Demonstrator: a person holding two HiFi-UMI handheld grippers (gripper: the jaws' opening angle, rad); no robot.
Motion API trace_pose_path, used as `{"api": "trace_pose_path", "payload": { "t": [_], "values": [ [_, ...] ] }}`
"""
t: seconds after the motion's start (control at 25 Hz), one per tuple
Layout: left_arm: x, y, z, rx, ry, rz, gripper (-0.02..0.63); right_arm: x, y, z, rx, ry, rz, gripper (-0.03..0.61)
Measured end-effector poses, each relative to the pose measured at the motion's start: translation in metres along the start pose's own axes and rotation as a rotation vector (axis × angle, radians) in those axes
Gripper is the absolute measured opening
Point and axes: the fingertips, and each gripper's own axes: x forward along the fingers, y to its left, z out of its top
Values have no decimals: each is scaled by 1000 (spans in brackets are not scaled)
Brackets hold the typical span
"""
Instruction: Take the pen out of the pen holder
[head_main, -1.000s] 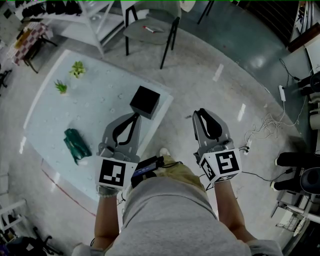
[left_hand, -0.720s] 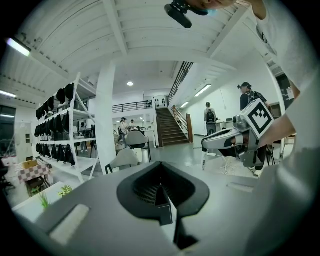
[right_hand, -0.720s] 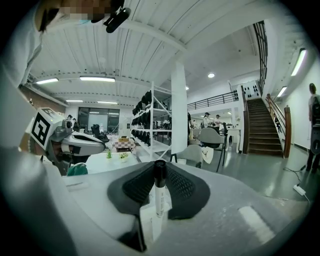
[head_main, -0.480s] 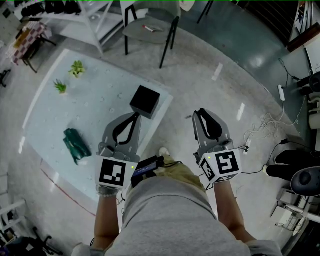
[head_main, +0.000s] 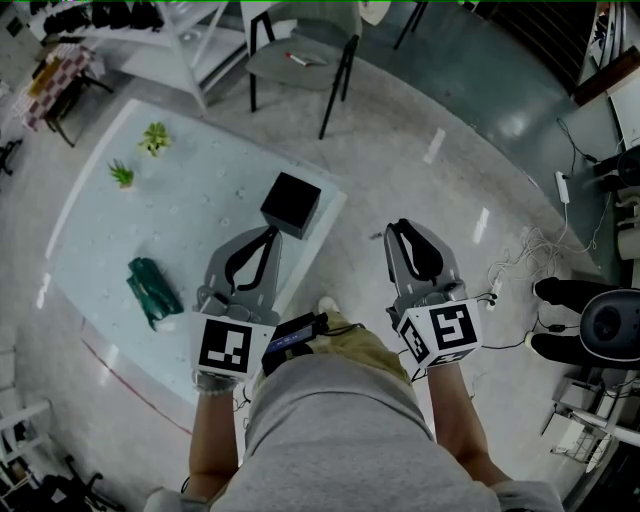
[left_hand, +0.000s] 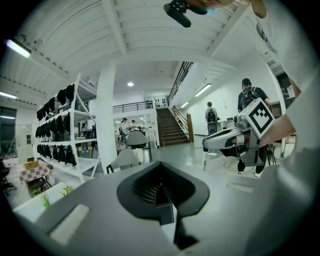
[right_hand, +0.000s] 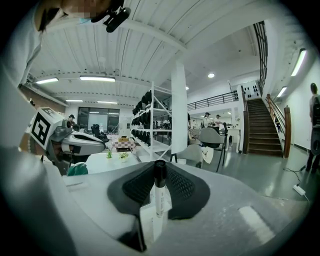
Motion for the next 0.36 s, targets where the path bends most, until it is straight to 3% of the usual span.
{"api": "trace_pose_path", "payload": {
  "t": [0.36],
  "values": [
    [2, 0, 0, -3, -1, -2, 0, 1, -1, 1, -1, 0, -3, 67]
  ]
}}
